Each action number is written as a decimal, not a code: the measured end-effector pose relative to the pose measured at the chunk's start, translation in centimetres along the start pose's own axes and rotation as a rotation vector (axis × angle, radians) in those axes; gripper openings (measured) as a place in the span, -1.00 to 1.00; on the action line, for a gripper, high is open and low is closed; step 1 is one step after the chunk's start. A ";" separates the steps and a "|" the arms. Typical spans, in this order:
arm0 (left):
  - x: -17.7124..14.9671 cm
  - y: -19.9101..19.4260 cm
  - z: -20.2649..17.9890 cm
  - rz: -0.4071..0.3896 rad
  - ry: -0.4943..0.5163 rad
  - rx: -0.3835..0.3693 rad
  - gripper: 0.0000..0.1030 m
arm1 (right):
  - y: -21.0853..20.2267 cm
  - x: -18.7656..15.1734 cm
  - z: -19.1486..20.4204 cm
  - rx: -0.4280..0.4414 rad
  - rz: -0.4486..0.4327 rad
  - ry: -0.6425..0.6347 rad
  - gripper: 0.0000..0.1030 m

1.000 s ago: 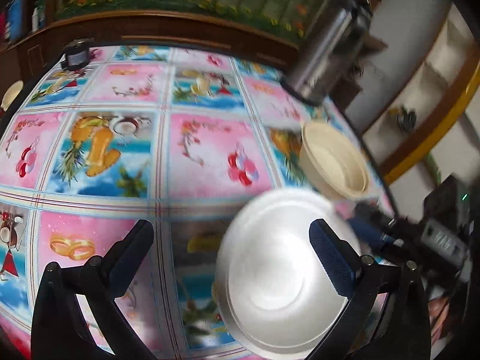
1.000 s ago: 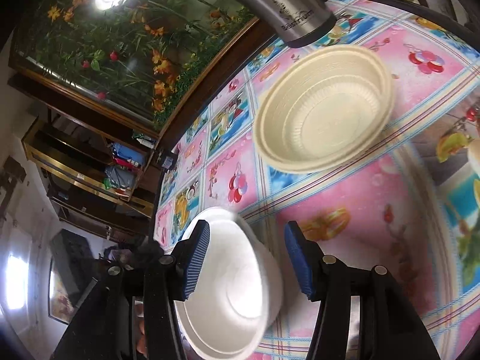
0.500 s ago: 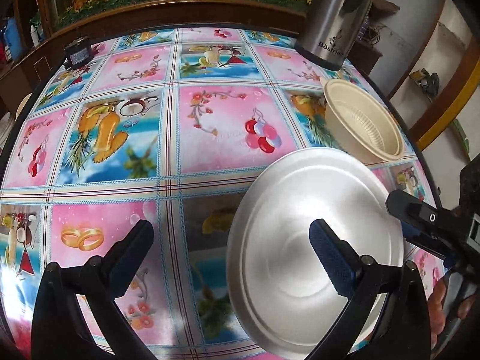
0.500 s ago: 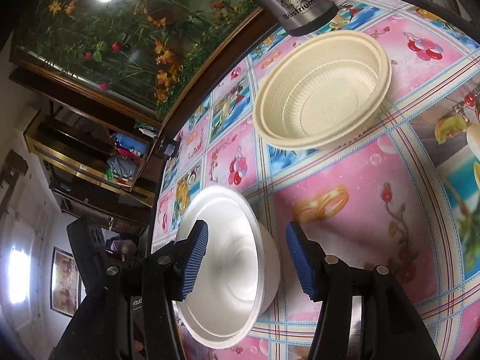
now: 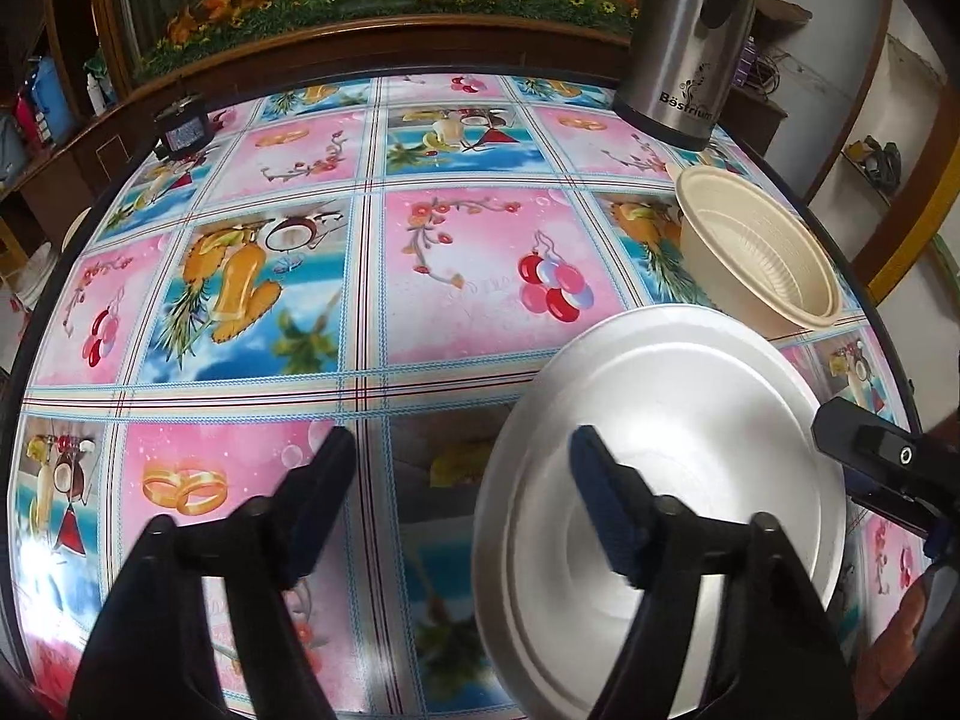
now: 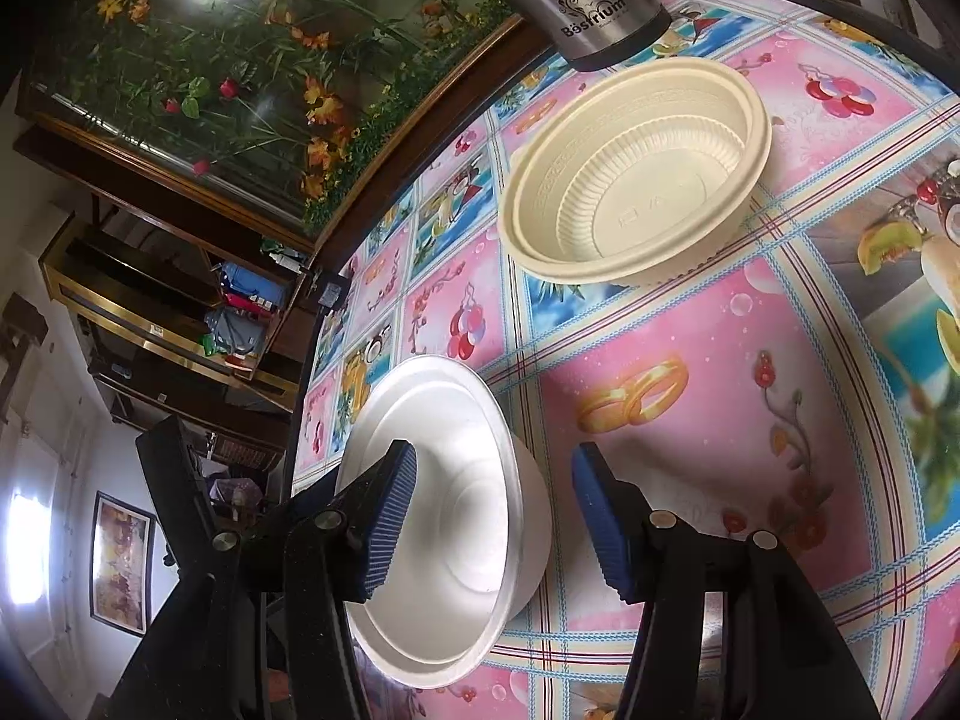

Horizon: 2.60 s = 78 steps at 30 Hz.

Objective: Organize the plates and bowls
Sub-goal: 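Lift the white bowl off the table with the right gripper, then carry the white bowl with the right gripper to the stack in the left gripper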

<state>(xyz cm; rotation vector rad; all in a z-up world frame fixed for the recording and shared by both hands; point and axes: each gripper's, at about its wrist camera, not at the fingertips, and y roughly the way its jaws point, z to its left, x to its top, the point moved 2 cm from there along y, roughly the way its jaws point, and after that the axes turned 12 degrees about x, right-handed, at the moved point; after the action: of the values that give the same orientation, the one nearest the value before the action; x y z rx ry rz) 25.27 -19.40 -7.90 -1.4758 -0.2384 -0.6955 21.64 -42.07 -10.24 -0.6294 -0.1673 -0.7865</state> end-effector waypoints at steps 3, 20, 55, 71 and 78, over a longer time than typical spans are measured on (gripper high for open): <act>-0.1 -0.1 -0.4 -0.004 0.012 -0.005 0.09 | 0.1 -0.1 0.1 -0.001 0.004 -0.008 0.09; -0.2 -1.0 -1.4 -0.070 0.065 0.035 -0.42 | 1.2 -0.8 0.3 -0.071 0.034 -0.050 -0.84; -3.4 -10.3 -0.9 -0.280 0.059 0.111 -0.50 | -3.5 -4.0 2.9 0.045 -0.073 -0.079 -0.85; -9.2 -17.6 5.0 -0.371 0.015 0.212 -0.49 | -5.6 -10.1 10.1 0.104 -0.042 -0.196 -0.84; -11.9 -20.7 9.4 -0.423 -0.045 0.274 -0.49 | -4.3 -13.2 14.6 0.146 0.004 -0.259 -0.82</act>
<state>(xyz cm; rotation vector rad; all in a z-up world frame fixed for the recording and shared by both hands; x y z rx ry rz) 6.76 -5.93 3.75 -1.1874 -0.6679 -0.9272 10.60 -27.76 -1.32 -0.5908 -0.4566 -0.6802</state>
